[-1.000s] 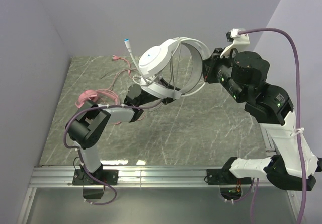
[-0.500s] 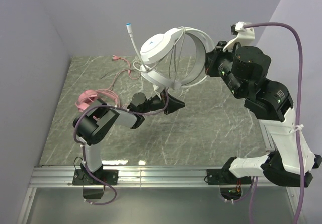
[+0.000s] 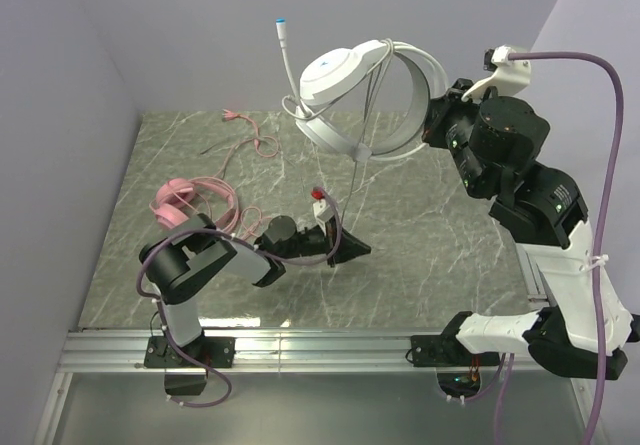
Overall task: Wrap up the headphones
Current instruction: Wrap the headphone cable with the left arm
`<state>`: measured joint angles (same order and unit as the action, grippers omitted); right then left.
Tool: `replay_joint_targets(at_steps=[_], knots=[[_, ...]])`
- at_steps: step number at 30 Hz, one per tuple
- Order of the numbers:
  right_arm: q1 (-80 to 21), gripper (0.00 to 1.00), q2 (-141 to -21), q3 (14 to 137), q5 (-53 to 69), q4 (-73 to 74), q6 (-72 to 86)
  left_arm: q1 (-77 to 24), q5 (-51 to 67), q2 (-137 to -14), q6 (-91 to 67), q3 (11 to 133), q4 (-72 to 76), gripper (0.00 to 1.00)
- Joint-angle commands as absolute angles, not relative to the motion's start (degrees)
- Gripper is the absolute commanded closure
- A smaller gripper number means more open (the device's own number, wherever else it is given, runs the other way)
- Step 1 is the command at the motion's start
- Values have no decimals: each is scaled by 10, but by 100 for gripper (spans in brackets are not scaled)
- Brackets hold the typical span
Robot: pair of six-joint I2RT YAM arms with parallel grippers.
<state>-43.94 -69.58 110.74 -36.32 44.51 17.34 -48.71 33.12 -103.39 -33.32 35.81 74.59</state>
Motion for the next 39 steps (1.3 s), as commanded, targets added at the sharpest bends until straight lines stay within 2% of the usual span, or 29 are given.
replay_joint_targets(at_steps=[1, 8, 13, 17, 22, 30, 39], knots=[[-432, 100, -681, 1101, -388, 374, 203, -504, 310, -1009, -317, 326, 857, 95], [-382, 100, -688, 1082, -370, 377, 216, -541, 268, -965, -285, 287, 815, 100], [-318, 100, -700, 1071, -327, 385, 239, -572, 243, -917, -250, 281, 742, 100], [-267, 100, -706, 1057, -294, 386, 256, -583, 261, -905, -247, 265, 759, 100], [-235, 100, -722, 1030, -312, 385, 258, -590, 248, -872, -245, 259, 716, 100], [-206, 100, -754, 975, -383, 391, 293, -620, 191, -756, -171, 308, 426, 99], [-204, 100, -766, 916, -446, 381, 294, -625, 138, -653, -123, 355, 219, 100]])
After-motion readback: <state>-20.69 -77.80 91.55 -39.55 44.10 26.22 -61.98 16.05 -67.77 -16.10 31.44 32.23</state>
